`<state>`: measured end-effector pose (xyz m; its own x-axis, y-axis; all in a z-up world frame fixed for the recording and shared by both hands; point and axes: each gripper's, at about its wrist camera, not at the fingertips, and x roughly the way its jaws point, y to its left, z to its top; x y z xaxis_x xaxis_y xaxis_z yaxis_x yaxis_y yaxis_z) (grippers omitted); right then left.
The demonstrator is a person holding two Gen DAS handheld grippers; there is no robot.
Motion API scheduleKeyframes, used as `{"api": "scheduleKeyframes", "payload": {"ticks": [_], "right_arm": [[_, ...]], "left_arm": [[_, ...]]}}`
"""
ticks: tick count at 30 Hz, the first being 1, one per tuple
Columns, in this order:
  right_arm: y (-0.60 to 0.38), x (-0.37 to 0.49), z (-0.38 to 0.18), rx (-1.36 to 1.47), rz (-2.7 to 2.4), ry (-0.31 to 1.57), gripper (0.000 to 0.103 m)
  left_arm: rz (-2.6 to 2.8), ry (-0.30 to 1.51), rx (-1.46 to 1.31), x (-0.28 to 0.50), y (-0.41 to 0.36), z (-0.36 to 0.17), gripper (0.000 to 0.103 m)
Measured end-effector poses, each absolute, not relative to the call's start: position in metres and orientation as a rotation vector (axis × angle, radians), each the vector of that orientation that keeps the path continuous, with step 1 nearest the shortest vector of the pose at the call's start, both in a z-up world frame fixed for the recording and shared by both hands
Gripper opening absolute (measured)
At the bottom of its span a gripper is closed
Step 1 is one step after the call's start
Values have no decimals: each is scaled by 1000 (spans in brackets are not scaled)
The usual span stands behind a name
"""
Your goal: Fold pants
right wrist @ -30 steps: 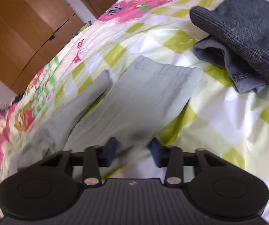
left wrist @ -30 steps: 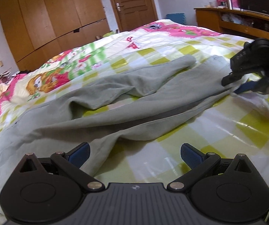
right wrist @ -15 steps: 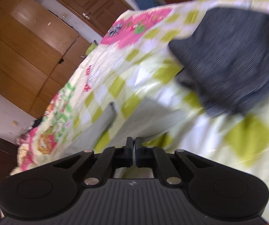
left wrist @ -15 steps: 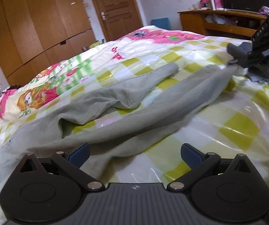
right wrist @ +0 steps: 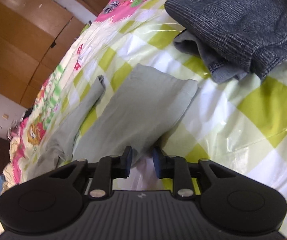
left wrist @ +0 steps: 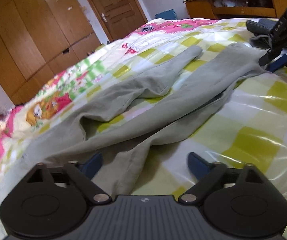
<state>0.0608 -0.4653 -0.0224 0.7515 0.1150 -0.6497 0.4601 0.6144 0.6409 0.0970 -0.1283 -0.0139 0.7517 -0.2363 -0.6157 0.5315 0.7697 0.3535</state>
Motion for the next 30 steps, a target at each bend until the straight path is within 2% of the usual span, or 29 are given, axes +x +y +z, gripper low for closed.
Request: {"api": "scheduleKeyframes", "payload": {"ticks": [1, 3, 5, 7, 16, 18, 21, 23, 25, 26, 30], "right_arm": [[-467, 65, -24, 914, -222, 696, 26], [-469, 75, -30, 932, -222, 669, 27], [-468, 86, -34, 939, -213, 663, 24], [-467, 93, -32, 960, -204, 676, 5], [-483, 59, 42, 821, -184, 607, 4], [-486, 56, 44, 742, -251, 663, 9], [-487, 67, 30, 656, -351, 782, 11], [-480, 72, 27, 606, -378, 803, 15], [-470, 70, 31, 533, -412, 783, 36], [-463, 70, 34, 498, -417, 782, 41], [-420, 64, 49, 337, -364, 763, 45]], "left_arm": [[-446, 605, 538, 103, -127, -16, 71], [-448, 665, 524, 115, -125, -23, 53], [-445, 680, 505, 121, -122, -25, 46], [-442, 700, 526, 125, -125, -26, 23], [-588, 736, 464, 106, -113, 5, 18], [-651, 769, 466, 95, -113, 4, 18], [-737, 815, 488, 77, -115, -8, 19], [-750, 797, 512, 65, -115, -7, 19], [-782, 799, 477, 57, -107, 1, 23], [-789, 801, 463, 54, -103, 5, 25], [-764, 786, 437, 45, -79, 14, 26]]}}
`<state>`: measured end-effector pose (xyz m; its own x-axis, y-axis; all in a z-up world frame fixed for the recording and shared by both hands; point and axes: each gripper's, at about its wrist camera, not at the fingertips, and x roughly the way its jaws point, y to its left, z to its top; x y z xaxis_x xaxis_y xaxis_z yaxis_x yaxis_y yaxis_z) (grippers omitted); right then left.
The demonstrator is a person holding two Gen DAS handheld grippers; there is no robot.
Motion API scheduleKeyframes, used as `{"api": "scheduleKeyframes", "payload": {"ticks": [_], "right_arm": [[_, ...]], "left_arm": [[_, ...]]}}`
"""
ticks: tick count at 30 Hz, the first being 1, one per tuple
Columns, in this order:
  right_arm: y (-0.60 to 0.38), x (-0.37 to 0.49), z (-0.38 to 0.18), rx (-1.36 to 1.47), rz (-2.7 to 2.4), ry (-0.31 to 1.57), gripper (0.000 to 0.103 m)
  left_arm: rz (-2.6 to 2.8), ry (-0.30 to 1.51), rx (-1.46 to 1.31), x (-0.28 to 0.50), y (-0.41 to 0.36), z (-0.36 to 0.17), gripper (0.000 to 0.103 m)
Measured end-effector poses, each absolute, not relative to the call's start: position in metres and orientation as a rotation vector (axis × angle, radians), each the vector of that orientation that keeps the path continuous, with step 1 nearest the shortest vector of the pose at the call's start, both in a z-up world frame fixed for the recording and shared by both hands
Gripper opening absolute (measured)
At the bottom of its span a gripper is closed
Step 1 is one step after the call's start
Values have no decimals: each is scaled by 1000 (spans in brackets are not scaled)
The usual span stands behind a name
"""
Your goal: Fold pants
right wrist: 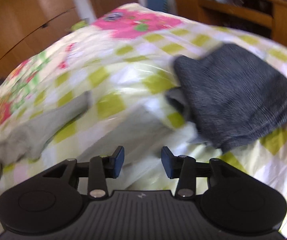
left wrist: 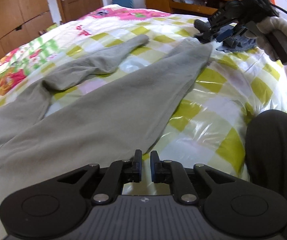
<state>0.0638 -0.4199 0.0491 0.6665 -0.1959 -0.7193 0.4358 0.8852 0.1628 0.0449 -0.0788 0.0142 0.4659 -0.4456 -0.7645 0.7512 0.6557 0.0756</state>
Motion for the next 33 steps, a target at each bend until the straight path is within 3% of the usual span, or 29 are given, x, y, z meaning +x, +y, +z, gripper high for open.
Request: {"api": "scheduleKeyframes", "payload": {"ticks": [2, 8, 13, 16, 17, 19, 20, 30, 33], "right_arm": [[-400, 59, 54, 260, -373, 741, 49], [-340, 81, 64, 155, -198, 792, 50], [-263, 152, 70, 83, 81, 808, 49], [-210, 212, 75, -8, 315, 806, 55], [-192, 234, 74, -44, 389, 813, 57], [-156, 274, 66, -132, 496, 817, 59], [-141, 294, 61, -169, 533, 826, 59], [-69, 402, 13, -287, 667, 977, 63], [-62, 416, -3, -318, 672, 1029, 63]], "left_arm": [[-734, 781, 417, 44, -64, 16, 26], [-591, 810, 392, 54, -2, 11, 27], [-504, 901, 333, 65, 62, 9, 27], [-449, 834, 333, 88, 96, 36, 28], [-417, 803, 346, 101, 106, 44, 30], [-351, 746, 360, 134, 129, 55, 52], [-314, 723, 371, 150, 139, 57, 57], [-138, 836, 379, 292, 232, 29, 59], [-152, 881, 296, 316, 249, 21, 67]]}}
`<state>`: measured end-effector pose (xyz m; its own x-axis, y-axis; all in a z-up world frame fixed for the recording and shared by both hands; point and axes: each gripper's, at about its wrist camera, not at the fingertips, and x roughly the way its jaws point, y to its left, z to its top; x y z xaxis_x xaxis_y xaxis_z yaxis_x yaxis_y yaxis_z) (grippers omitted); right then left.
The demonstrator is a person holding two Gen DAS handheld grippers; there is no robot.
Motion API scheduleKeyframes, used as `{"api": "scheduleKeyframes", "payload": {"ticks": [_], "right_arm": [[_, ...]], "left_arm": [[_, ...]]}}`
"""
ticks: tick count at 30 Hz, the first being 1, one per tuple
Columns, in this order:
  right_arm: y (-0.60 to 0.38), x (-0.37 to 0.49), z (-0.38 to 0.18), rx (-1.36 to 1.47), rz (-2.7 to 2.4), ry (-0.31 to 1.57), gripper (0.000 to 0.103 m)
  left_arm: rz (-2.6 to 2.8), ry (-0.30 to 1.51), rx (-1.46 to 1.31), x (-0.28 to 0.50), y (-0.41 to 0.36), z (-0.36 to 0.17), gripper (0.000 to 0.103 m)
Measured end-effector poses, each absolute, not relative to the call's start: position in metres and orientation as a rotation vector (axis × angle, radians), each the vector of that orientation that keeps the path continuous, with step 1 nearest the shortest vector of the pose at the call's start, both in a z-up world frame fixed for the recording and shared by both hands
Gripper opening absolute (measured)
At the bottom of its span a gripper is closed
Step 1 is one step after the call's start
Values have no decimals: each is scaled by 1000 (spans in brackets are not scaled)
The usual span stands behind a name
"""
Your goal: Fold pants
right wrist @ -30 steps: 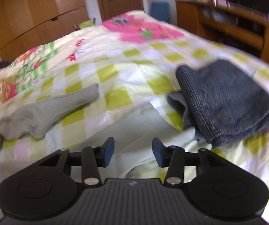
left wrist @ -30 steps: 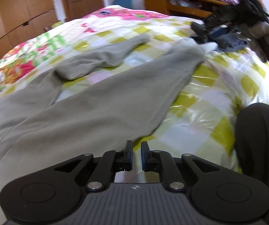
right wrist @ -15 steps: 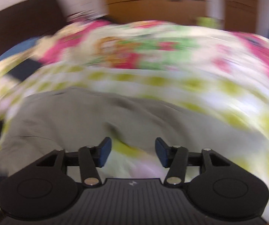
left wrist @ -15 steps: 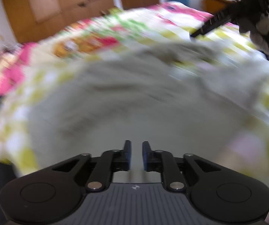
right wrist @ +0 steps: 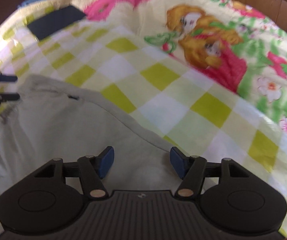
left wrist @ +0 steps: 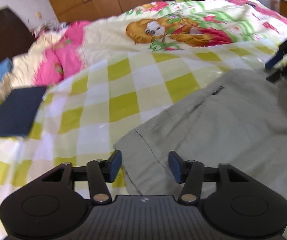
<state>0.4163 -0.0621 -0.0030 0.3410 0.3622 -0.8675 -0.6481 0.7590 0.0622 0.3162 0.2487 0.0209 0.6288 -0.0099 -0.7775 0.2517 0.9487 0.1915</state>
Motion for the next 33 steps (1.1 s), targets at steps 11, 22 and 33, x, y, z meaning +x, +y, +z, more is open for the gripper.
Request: {"api": "scheduleKeyframes", "payload": {"ticks": [11, 22, 33], "right_arm": [[-68, 432, -10, -277, 645, 1117, 2], [-70, 418, 37, -273, 658, 976, 0], [-49, 365, 50, -537, 787, 831, 56]], "left_arm": [[-160, 975, 241, 348, 249, 4, 39], [-159, 863, 276, 322, 244, 42, 27], [-336, 660, 271, 182, 208, 132, 27]]}}
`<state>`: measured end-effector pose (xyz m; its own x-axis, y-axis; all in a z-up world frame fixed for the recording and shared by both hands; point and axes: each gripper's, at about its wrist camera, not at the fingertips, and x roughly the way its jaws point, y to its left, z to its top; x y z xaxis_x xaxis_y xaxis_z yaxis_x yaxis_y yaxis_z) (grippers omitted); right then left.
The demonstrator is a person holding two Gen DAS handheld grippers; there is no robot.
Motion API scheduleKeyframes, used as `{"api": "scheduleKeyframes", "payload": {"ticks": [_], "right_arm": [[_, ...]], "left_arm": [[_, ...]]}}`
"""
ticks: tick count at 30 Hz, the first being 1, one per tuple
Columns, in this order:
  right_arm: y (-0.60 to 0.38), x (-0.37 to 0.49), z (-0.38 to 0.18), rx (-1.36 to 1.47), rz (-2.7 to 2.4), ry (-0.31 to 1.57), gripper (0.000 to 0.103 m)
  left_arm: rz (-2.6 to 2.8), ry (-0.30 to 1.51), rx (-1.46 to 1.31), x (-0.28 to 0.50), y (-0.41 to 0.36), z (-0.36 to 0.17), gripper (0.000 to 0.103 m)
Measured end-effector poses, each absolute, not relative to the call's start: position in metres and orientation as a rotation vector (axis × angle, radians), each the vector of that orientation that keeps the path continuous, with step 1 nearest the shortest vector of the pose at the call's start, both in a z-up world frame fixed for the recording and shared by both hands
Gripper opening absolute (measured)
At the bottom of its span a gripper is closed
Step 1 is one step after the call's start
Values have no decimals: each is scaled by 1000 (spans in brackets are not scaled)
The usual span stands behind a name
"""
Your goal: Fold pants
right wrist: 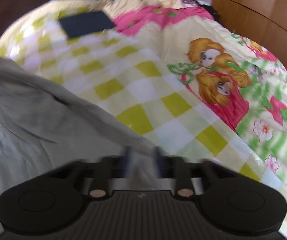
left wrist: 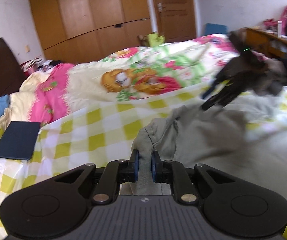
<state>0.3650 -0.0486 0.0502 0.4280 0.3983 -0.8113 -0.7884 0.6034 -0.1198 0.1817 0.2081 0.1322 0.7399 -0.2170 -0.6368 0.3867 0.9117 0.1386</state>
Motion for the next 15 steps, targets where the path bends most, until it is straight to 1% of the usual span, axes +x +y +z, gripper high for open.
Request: {"api": "scheduleKeyframes", "payload": {"ticks": [2, 4, 5, 6, 7, 8, 9, 10, 12, 15], "right_arm": [[-46, 351, 46, -622, 831, 812, 58], [-43, 336, 39, -741, 853, 760, 68], [-41, 332, 34, -799, 836, 734, 68], [-38, 332, 29, -844, 809, 729, 66], [-37, 334, 23, -865, 793, 745, 59], [-36, 337, 18, -857, 776, 774, 45], [-35, 341, 14, -841, 752, 824, 2], [-34, 342, 13, -834, 722, 862, 1], [-39, 336, 23, -822, 674, 834, 1], [-51, 329, 65, -723, 597, 783, 1]], "left_arm": [[-344, 662, 278, 164, 205, 136, 27], [-361, 669, 275, 152, 203, 138, 27], [-371, 666, 278, 147, 202, 139, 27], [-379, 661, 282, 142, 201, 140, 27], [-379, 660, 282, 139, 199, 140, 27], [-377, 663, 276, 137, 200, 139, 27], [-371, 662, 274, 136, 201, 139, 27], [-357, 656, 277, 134, 203, 137, 27], [-327, 653, 283, 135, 207, 132, 27], [-273, 641, 311, 148, 216, 123, 28]]}}
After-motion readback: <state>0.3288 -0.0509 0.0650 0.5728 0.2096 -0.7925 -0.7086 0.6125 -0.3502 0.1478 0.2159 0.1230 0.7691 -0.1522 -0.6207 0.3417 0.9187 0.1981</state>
